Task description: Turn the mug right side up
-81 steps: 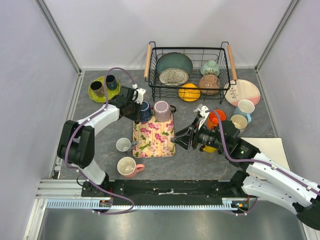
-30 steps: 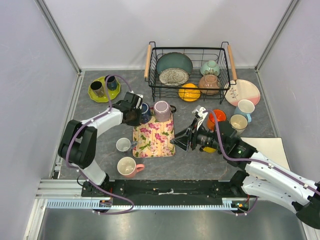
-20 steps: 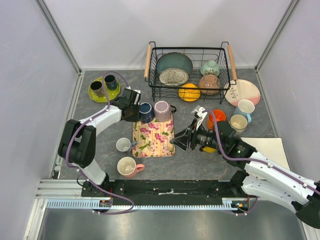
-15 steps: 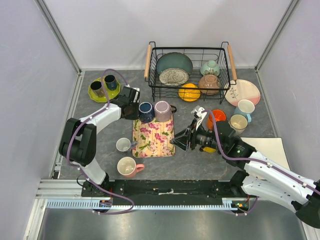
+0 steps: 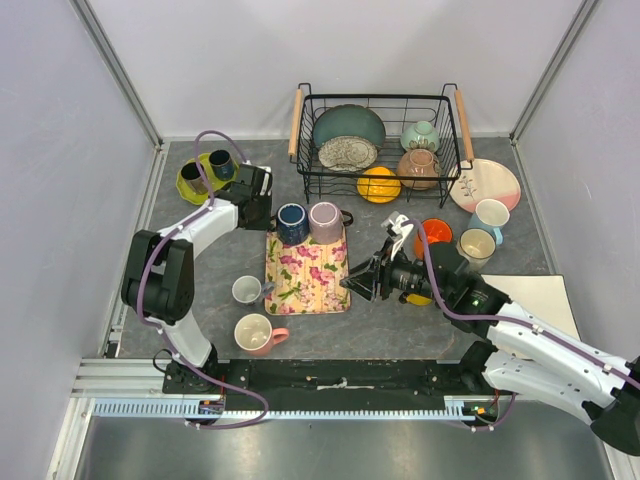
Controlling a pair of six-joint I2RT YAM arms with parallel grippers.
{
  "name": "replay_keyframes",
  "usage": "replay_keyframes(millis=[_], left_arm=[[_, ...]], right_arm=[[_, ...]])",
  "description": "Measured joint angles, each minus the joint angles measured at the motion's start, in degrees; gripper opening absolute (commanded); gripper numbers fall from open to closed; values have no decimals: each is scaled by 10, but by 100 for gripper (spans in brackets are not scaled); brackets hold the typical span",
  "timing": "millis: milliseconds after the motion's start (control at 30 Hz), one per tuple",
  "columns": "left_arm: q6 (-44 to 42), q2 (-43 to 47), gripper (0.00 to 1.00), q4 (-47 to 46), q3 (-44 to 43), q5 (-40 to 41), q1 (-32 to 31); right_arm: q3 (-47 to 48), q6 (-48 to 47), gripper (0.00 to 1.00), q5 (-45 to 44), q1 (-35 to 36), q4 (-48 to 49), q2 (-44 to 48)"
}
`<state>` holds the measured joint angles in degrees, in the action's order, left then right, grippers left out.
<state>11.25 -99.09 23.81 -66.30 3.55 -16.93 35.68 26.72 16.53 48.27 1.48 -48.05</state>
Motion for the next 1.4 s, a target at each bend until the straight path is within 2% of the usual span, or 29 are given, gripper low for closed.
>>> replay_keyframes(millis=[433,600,700,800,933,1033,1100,1200,1300,1333,1367,1400], left_arm=[[0,-17,2,-8,-34,0,18],[6,-7,8,-15,-33,9,24],[23,42,12,-19,-13,10,24],[48,143,16,-27,26,15,13],[71,263,22,-46,45,38,-51],[83,308,31,-61,61,56,-146],[91,318,40,-70,76,65,-215],[98,313,50,-82,101,69,-323],[99,297,60,-104,115,59,-400],[99,287,68,-118,118,49,-419],[99,276,99,-129,121,35,-433],[101,261,100,-141,122,14,-442]], right_arm=[[0,-1,53,-17,0,-14,-5],[0,-13,54,-46,0,-47,0],[14,-24,59,-105,0,-95,5],[53,-26,66,-208,1,-156,0],[137,-25,80,-374,-9,-246,-49],[161,-17,87,-445,-30,-289,-70],[162,-8,88,-469,-45,-314,-68],[162,16,89,-497,-61,-338,-58],[163,31,90,-510,-61,-350,-38],[167,33,91,-512,-61,-355,-33],[173,35,91,-514,-61,-360,-28],[183,36,91,-515,-61,-366,-22]])
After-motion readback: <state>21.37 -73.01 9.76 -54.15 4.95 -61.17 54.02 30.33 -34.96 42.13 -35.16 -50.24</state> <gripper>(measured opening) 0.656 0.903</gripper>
